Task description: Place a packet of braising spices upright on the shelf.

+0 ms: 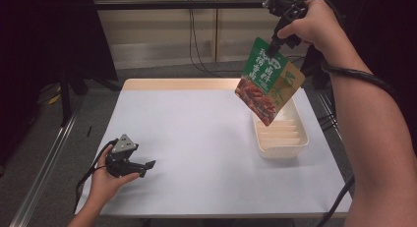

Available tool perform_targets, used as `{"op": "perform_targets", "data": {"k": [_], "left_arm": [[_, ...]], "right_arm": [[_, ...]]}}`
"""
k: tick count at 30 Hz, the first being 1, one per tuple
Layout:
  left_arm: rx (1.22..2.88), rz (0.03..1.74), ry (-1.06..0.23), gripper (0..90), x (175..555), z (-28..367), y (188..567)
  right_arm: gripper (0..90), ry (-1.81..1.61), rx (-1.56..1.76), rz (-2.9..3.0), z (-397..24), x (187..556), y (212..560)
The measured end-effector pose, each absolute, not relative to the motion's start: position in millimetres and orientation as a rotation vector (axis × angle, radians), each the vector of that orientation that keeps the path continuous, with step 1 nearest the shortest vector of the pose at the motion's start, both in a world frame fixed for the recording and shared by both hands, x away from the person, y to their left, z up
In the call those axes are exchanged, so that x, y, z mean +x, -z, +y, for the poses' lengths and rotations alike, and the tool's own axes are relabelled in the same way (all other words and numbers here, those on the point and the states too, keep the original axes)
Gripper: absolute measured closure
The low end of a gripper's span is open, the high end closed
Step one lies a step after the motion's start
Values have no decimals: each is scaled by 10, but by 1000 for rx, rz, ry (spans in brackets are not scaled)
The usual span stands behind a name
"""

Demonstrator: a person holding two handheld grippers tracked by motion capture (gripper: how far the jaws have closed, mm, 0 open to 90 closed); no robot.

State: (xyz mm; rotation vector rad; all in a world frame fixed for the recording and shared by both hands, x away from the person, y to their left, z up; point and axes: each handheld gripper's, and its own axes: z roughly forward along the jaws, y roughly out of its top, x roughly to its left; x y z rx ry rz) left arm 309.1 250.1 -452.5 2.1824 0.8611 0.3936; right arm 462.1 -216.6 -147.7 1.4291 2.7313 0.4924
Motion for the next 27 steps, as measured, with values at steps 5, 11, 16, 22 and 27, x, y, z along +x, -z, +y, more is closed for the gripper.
{"op": "perform_targets", "data": {"k": [5, 11, 16, 22, 27], "left_arm": [[2166, 877, -384, 112, 3094, 2522, 4530], [2167, 883, -392, 113, 3101, 2540, 4532], [2166, 886, -380, 113, 3090, 2537, 4537], [2165, 889, -381, 113, 3092, 2536, 4539], [2162, 894, -383, 114, 3094, 2539, 4539]], "right_arm": [[900, -496, 1407, 2726, -2241, 4654, 1511], [900, -502, 1402, 2726, -2320, 4689, 1544], [900, -492, 1388, 2722, -2374, 4718, 1548], [900, -483, 1347, 2726, -2424, 4764, 1574], [900, -470, 1352, 2711, -2464, 4786, 1584]]}}
